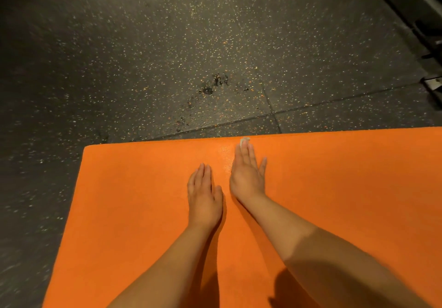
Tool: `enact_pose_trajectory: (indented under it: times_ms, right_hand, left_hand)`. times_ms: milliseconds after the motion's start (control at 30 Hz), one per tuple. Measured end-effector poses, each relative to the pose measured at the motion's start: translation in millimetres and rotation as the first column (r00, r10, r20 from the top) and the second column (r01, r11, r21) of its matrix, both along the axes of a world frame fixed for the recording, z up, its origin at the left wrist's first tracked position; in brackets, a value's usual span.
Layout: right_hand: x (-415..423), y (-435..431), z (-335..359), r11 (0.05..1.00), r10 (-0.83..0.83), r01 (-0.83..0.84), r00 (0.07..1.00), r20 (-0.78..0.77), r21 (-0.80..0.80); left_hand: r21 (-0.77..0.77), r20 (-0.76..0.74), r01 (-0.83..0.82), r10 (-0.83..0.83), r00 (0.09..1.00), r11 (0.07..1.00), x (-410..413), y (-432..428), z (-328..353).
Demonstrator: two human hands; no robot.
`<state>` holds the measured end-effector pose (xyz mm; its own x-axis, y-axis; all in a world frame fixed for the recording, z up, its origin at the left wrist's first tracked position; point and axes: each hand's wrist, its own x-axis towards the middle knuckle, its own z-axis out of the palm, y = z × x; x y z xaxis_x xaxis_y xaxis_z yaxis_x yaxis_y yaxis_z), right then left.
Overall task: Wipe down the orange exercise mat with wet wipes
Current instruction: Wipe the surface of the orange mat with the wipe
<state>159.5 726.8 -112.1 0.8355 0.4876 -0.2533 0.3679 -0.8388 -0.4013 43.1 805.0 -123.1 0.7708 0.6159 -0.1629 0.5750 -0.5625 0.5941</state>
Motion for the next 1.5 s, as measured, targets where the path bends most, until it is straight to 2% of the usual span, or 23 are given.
enact_pose_trajectory:
  times_ms: [100, 233, 500, 633, 700, 833, 967, 1133, 1233, 1333, 1500]
  right_hand:
    - [-8, 33, 3, 0.986, 0.169, -0.169, 0.985, -0.044, 0.001]
    - [-48, 34, -2, 0.923, 0.384, -0.384, 0.923, -0.013, 0.015]
    - [-105, -6, -7, 0.864, 0.501, -0.5, 0.866, -0.002, -0.053]
    - [-143, -37, -3, 0.823, 0.561, -0.561, 0.827, -0.029, -0.089]
    - [-163, -51, 2, 0.811, 0.575, -0.578, 0.816, -0.057, -0.09]
    - [-205, -75, 12, 0.783, 0.599, -0.612, 0.791, -0.125, -0.111]
    - [-243, -96, 29, 0.747, 0.63, -0.66, 0.742, -0.229, -0.081]
    - [-293, -129, 50, 0.787, 0.572, -0.616, 0.736, -0.363, -0.009]
    - [-316, -143, 62, 0.781, 0.574, -0.624, 0.732, -0.368, -0.024]
    - [-335, -154, 71, 0.77, 0.582, -0.638, 0.723, -0.371, -0.035]
    - [-362, -157, 81, 0.768, 0.591, -0.641, 0.709, -0.385, -0.001]
  left_hand:
    - [0.046, 0.005, -0.06, 0.06, 0.998, 0.997, -18, 6, -3]
    - [0.067, -0.057, -0.16, 0.164, 0.985, 0.985, -46, -5, -1]
    - [0.145, -0.178, -0.259, 0.283, 0.942, 0.955, -110, -38, 6]
    - [0.095, -0.255, -0.311, 0.325, 0.911, 0.946, -141, -60, 14]
    - [0.082, -0.28, -0.329, 0.338, 0.898, 0.941, -159, -74, 22]
    - [0.018, -0.268, -0.262, 0.257, 0.929, 0.965, -198, -100, 34]
    - [0.01, -0.299, -0.321, 0.309, 0.903, 0.947, -233, -121, 55]
    - [-0.017, -0.354, -0.253, 0.231, 0.906, 0.967, -281, -152, 80]
    - [-0.027, -0.371, -0.237, 0.21, 0.904, 0.971, -303, -156, 93]
    - [-0.001, -0.381, -0.28, 0.259, 0.888, 0.96, -324, -160, 98]
    - [-0.098, -0.278, -0.359, 0.321, 0.905, 0.928, -345, -164, 105]
